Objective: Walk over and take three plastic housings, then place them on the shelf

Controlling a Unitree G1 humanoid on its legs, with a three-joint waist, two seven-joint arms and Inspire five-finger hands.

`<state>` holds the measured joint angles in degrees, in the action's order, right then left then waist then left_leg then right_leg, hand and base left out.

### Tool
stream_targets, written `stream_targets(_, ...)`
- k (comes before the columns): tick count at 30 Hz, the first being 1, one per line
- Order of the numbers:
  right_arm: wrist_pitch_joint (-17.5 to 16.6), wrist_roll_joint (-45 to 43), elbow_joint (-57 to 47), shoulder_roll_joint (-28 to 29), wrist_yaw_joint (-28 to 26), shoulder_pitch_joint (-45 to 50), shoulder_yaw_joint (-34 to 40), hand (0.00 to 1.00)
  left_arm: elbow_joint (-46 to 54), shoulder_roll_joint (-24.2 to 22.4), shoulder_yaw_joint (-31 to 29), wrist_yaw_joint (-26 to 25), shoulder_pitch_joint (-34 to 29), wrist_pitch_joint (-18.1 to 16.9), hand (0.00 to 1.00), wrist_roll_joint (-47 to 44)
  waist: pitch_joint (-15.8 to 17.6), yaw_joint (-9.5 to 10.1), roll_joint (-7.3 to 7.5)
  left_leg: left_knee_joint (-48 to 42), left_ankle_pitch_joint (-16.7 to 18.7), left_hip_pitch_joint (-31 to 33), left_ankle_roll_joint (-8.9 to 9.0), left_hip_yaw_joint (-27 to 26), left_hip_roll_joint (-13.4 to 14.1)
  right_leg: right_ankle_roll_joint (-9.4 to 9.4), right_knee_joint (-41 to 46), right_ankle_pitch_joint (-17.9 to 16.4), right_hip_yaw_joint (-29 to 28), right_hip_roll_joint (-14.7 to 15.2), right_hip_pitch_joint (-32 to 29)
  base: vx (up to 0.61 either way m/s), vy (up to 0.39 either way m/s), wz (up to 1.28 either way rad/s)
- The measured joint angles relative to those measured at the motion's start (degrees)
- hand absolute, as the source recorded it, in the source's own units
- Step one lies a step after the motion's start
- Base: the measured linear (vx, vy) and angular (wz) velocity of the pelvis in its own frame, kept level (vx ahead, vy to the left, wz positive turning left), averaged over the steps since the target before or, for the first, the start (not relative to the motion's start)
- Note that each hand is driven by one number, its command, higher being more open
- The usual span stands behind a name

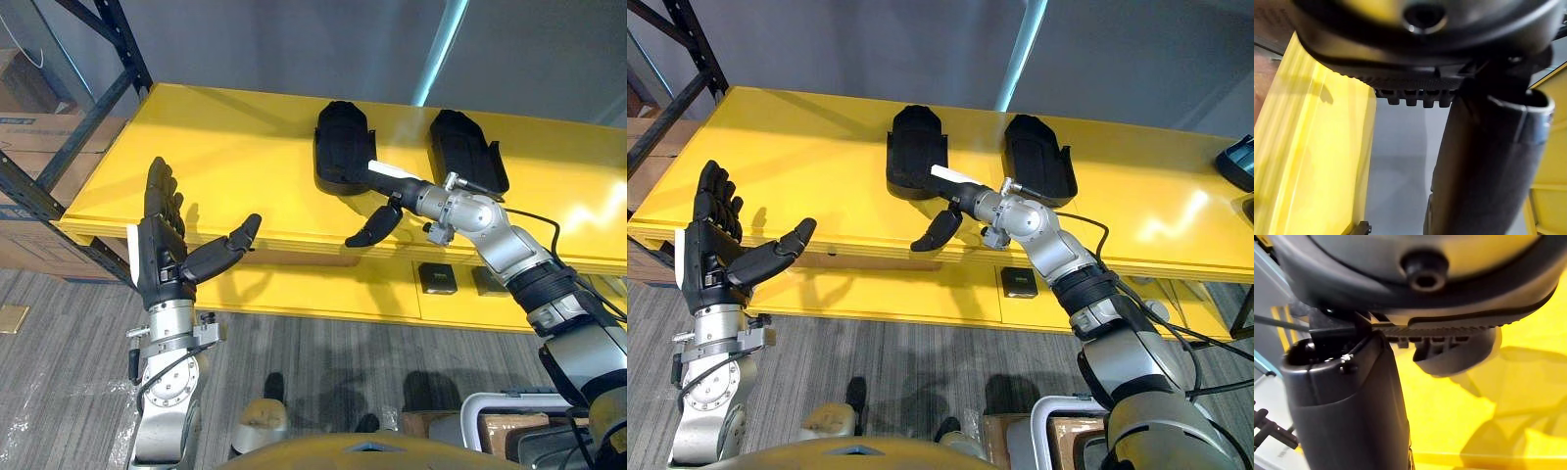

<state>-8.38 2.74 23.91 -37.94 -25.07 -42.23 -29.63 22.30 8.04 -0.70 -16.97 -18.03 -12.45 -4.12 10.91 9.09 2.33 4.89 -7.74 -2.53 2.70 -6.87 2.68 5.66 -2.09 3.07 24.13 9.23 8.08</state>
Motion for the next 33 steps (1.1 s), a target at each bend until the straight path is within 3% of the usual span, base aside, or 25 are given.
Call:
stream_targets(1,-0.51,-0.02,0.07,0.00,1.24,0.00,-0.29,1.00,-0.62,0.01,0.06,-0.03,-0.02,0.08,1.00,0.00,-0.23,0.01,-0.11,0.00,0.01,0.00,0.01,0.03,-0.01,0.00,-0.01,0.00,0.01,0.01,0.01,0.00,0.000,0.00)
stream_targets(4,-6.60,-1.49,0.10,0.69,12.17,0.00,0.70,1.00,-2.74,-0.05,0.51,-0.14,-0.06,0.10,1.00,-0.01,-0.52,0.03,-0.47,-0.01,0.00,0.03,0.02,0.17,0.07,0.00,-0.02,0.00,0.06,-0.10,0.02,0.00,0.000,0.00)
stream_targets(7,-11.77,-1.11,-2.51,5.87,27.05,0.01,10.98,1.00,-3.17,-0.17,1.17,-0.13,-0.06,0.04,1.00,0.00,-0.80,-0.06,-0.92,-0.01,0.01,0.09,0.02,0.16,0.06,-0.02,-0.03,-0.02,0.05,-0.08,-0.08,0.00,0.000,0.00)
stream_targets(10,-13.87,-1.07,-10.40,9.06,36.70,1.69,19.27,1.00,-3.16,-0.17,1.63,-0.59,-0.11,-1.11,1.00,-0.07,-0.86,-0.05,-1.01,-0.02,0.36,0.10,0.17,-0.17,0.03,-0.05,-0.11,-0.06,0.08,-0.04,-0.38,0.00,0.000,0.00)
stream_targets(12,-15.47,-2.46,-21.78,12.20,39.77,7.94,26.04,1.00,-2.97,-0.19,1.65,-1.47,-0.10,-3.03,1.00,-0.61,-1.09,-0.17,-0.94,-0.04,0.74,0.10,0.05,-0.97,0.01,-0.07,-0.02,-0.09,-0.54,0.07,-0.80,0.01,0.004,-0.15)
stream_targets(13,-16.23,-3.77,-29.51,14.59,40.62,14.55,29.03,1.00,-2.23,-0.21,1.43,-2.13,-0.11,-4.60,1.00,-1.55,-1.41,-1.18,-0.82,-0.04,0.75,0.06,-0.08,-1.59,-0.08,-0.01,0.05,-0.05,-1.08,0.29,-1.09,0.04,0.010,-0.19)
stream_targets(17,-15.31,-6.14,-37.89,21.01,41.28,30.57,32.49,1.00,0.68,-0.59,1.00,-2.57,-0.04,-7.99,1.00,-2.66,-2.89,-4.60,-0.55,-0.04,1.44,-0.16,-0.28,-4.39,-0.05,0.24,0.82,0.12,-4.16,0.65,-2.89,0.05,0.025,-0.41)
stream_targets(20,-11.17,-8.92,-39.68,27.73,39.95,44.21,36.82,1.00,4.13,-1.75,1.58,-2.57,0.53,-9.49,1.00,-2.69,-3.08,-7.74,-0.62,0.02,2.59,-1.87,-0.14,-7.91,0.09,0.39,1.02,0.22,-8.08,0.67,-3.37,0.03,0.021,-0.64)
stream_targets(23,-8.46,-19.02,-41.55,31.76,34.12,54.51,41.37,1.00,5.35,-2.72,2.99,-2.14,0.96,-11.57,1.00,-3.60,-3.92,-10.87,-1.36,0.18,4.24,-2.95,0.29,-12.59,0.53,0.53,1.14,0.25,-12.70,0.39,-5.17,0.00,0.022,-0.77)
stream_targets(26,-8.27,-22.38,-45.57,33.18,32.66,60.55,43.85,1.00,5.30,-3.62,5.20,-1.53,3.17,-11.61,1.00,-7.80,-4.22,-14.22,-1.82,-0.01,5.18,-4.50,0.36,-17.37,0.82,1.25,1.14,1.04,-17.76,-0.32,-6.55,0.02,0.023,-0.84)
stream_targets(33,-10.25,-24.84,-53.54,34.38,29.75,68.88,49.23,1.00,3.68,-3.46,12.69,-3.14,8.91,-10.68,1.00,-8.70,-4.86,-20.29,-1.07,-0.05,8.68,-8.47,1.71,-29.36,0.86,2.37,0.99,2.01,-29.87,-2.34,-9.41,0.03,0.025,-0.92)
